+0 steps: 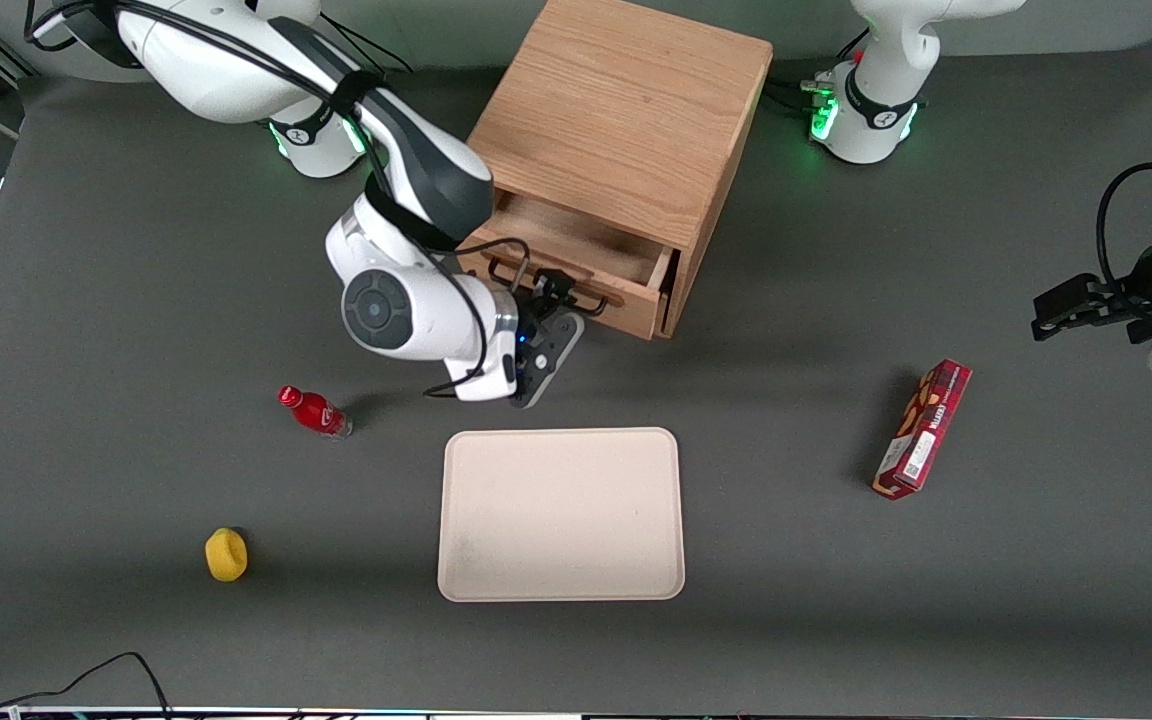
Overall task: Open upper drawer
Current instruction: 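Pull the handle outward with the right gripper, sliding the drawer open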
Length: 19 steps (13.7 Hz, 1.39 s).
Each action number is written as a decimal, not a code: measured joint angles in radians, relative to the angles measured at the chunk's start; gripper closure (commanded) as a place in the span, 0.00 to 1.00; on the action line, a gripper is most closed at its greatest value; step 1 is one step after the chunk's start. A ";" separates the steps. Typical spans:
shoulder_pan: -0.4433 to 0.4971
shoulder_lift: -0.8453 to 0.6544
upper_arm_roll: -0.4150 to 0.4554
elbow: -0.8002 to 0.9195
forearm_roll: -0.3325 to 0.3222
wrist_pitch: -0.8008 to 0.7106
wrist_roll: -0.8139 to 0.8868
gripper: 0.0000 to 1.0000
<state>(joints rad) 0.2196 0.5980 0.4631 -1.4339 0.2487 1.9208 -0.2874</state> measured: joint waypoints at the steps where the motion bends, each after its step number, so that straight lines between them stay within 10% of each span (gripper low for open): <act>1: -0.001 0.012 -0.011 0.024 0.000 -0.011 0.000 0.00; 19: -0.002 0.149 -0.192 0.316 -0.028 -0.096 -0.121 0.00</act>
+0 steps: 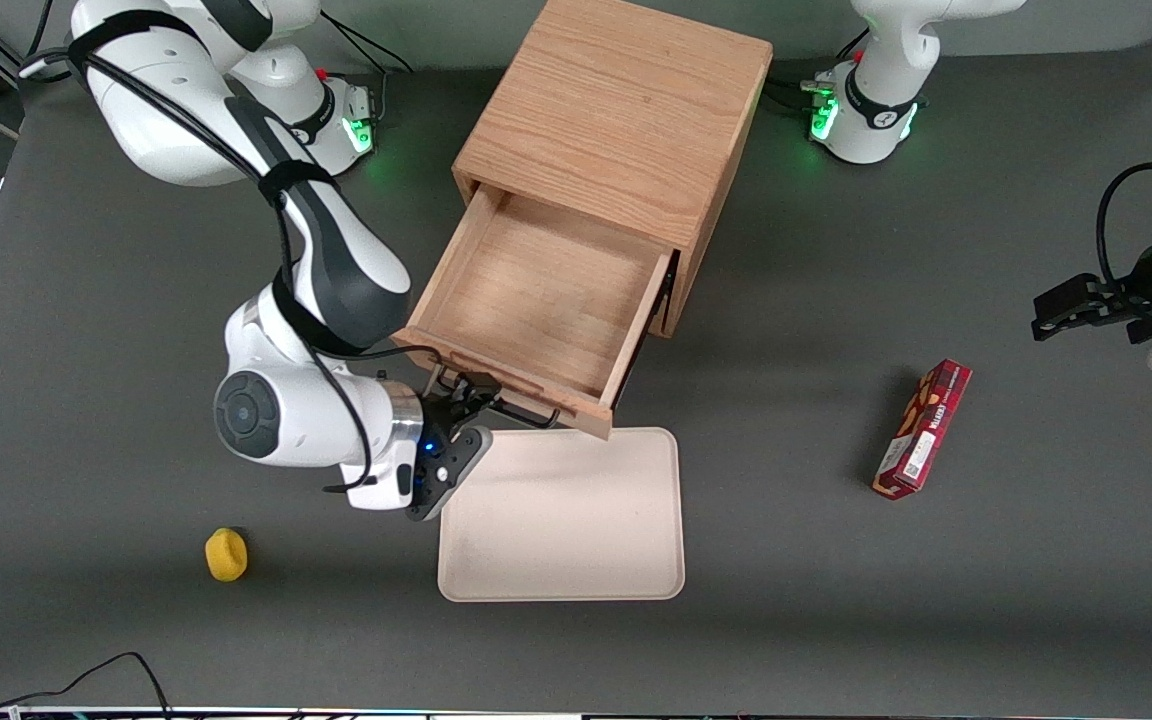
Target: Open upper drawer
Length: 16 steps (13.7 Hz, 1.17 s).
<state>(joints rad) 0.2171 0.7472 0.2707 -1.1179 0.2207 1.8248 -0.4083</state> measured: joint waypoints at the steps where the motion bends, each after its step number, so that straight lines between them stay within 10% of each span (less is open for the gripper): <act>1: -0.001 0.004 -0.007 0.017 0.000 -0.005 -0.011 0.00; 6: 0.002 -0.059 -0.009 0.106 -0.008 -0.125 -0.017 0.00; 10: -0.006 -0.258 -0.032 0.107 -0.140 -0.290 -0.010 0.00; 16: -0.013 -0.549 -0.207 0.033 -0.182 -0.590 0.368 0.00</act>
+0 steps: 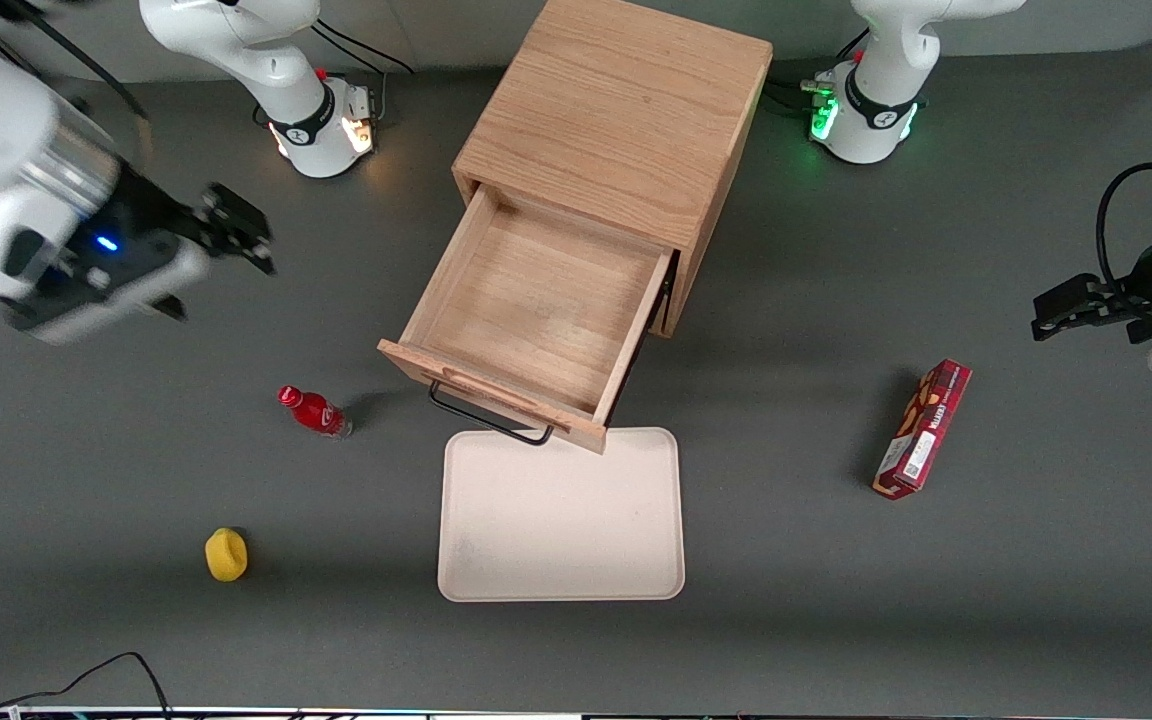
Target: Open upper drawer
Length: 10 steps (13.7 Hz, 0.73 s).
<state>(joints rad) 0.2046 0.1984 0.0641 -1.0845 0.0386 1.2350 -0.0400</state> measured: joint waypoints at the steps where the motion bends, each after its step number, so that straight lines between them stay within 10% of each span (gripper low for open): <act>1: -0.002 -0.046 -0.035 -0.015 -0.001 -0.060 0.025 0.00; 10: -0.006 -0.506 -0.178 -0.841 -0.003 0.278 0.268 0.00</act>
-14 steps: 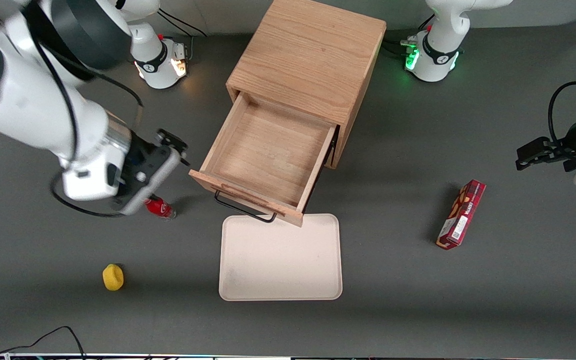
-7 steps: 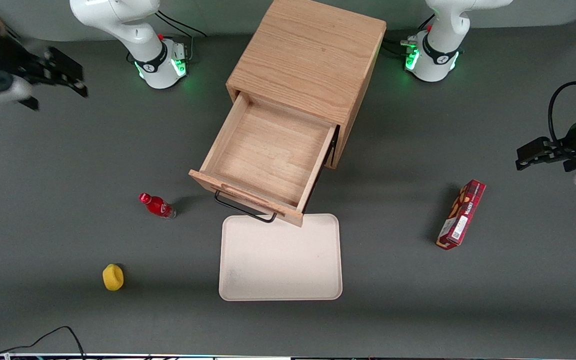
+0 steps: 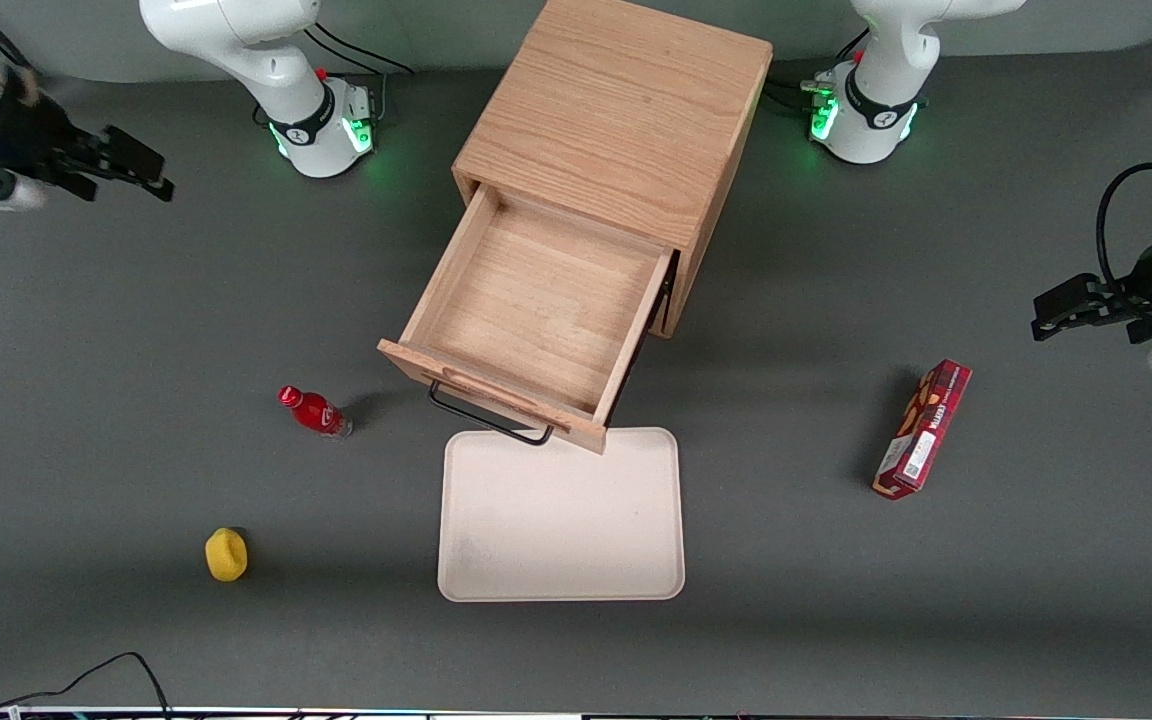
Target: Open upper drawer
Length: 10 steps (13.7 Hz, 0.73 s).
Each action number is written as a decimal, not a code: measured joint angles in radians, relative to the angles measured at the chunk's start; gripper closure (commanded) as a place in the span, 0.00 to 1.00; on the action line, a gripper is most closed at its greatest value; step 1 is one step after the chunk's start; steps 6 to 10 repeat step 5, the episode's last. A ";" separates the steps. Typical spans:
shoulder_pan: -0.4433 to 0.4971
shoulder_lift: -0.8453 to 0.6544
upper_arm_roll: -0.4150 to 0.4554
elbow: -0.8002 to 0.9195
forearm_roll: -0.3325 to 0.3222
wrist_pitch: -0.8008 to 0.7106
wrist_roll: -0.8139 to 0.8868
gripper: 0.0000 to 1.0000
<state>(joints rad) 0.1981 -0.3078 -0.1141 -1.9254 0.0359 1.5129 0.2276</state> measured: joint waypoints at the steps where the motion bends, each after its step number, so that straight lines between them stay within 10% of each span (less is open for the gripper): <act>1: 0.000 -0.004 0.000 -0.036 -0.013 0.024 0.014 0.00; 10: 0.000 0.028 -0.006 -0.012 -0.102 0.065 0.024 0.00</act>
